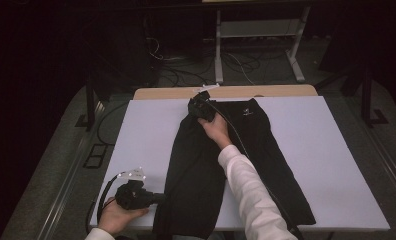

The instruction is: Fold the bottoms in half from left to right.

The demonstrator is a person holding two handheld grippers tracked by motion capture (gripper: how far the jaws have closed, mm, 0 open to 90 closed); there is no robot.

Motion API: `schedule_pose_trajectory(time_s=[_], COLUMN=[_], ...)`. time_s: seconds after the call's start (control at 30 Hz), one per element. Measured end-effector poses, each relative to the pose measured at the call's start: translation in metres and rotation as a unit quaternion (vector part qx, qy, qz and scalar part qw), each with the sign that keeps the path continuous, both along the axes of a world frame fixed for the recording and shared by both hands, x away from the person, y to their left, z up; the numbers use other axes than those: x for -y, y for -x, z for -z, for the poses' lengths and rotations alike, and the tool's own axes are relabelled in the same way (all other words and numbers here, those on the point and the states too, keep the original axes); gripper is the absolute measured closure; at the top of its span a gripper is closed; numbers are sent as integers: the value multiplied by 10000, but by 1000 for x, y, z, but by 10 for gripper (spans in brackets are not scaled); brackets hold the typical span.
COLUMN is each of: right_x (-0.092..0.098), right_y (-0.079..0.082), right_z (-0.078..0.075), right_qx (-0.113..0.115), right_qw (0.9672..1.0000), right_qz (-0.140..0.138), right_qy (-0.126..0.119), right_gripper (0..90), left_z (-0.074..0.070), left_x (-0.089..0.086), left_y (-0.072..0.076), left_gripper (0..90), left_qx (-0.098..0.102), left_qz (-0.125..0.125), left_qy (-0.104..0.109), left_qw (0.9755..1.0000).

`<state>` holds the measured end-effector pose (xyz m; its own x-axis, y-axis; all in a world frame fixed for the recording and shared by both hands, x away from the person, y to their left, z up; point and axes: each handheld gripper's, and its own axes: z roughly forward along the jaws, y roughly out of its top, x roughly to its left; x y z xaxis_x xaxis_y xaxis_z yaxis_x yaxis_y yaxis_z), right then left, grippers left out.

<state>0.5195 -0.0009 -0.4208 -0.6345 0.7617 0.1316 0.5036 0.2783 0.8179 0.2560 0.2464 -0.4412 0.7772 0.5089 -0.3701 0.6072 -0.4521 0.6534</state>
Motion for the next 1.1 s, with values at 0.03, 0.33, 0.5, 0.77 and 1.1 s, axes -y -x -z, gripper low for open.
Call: schedule_pose_trajectory(time_s=[0.03, 0.33, 0.5, 0.77, 1.1], right_x=[1, 20, 33, 49, 70], right_y=[0, -4, -5, -6, -6], right_z=[-1, -16, -26, -36, -38], right_qx=[-5, -66, -49, -47, -72], right_qw=[10000, 9999, 9998, 9996, 9995], right_qz=[21, 113, 197, 254, 318], right_qy=[-13, -87, -75, -103, -41], right_gripper=[865, 865, 865, 865, 865], left_z=[-2, -8, -7, -13, -24], left_x=[2, 13, 16, 21, 44], left_y=[0, 0, 1, 0, -1], left_gripper=[885, 886, 886, 884, 885], left_qx=[31, 128, 93, 63, 124], left_qz=[9, 107, 153, 173, 492], left_qy=[1, 219, 241, 400, 563], left_qw=[10000, 9996, 9995, 9990, 9971])
